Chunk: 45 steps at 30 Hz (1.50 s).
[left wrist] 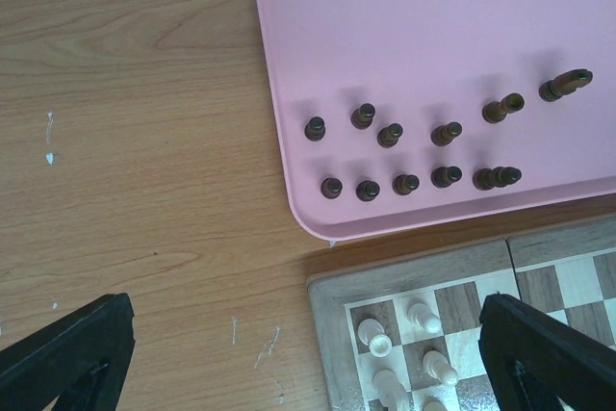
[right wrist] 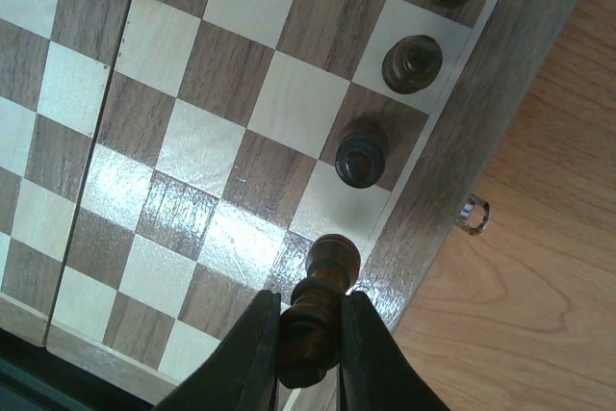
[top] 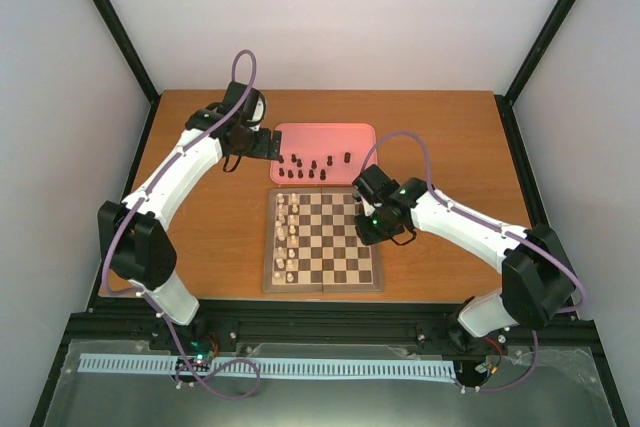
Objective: Set up the chess pieces on the board
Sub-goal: Place the chess piece on the chessboard.
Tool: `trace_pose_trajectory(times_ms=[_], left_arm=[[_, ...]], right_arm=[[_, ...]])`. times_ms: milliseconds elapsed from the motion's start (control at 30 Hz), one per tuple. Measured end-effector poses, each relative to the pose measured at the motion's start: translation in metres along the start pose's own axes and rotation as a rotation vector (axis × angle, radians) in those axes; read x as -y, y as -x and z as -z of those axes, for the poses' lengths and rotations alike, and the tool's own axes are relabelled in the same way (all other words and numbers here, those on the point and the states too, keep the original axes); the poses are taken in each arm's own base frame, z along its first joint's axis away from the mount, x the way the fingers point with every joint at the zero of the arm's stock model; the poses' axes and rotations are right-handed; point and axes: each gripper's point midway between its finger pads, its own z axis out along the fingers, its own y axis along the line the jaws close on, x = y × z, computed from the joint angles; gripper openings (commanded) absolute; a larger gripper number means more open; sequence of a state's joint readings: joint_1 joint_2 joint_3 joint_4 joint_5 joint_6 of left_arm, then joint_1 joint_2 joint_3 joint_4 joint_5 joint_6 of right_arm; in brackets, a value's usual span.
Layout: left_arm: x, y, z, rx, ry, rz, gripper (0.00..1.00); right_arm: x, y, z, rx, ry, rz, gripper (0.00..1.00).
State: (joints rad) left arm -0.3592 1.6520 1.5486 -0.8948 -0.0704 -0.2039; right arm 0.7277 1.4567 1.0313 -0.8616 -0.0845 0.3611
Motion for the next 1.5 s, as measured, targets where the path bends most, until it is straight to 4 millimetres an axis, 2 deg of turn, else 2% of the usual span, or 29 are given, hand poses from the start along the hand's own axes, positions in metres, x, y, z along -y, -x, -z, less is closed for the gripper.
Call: trace_pose_trajectory(times_ms=[567,1500], left_arm=[[0.000,0.000,-0.001,0.000,0.001,0.000,1.00],[0.000,-0.002,-0.002,-0.005,0.001,-0.001,1.00]], right_arm=[[-0.003,0.009,-0.008,0.038,0.017,0.009,0.04],[0.000,-0.002,-0.023,-0.026,0.007,0.002,0.06]])
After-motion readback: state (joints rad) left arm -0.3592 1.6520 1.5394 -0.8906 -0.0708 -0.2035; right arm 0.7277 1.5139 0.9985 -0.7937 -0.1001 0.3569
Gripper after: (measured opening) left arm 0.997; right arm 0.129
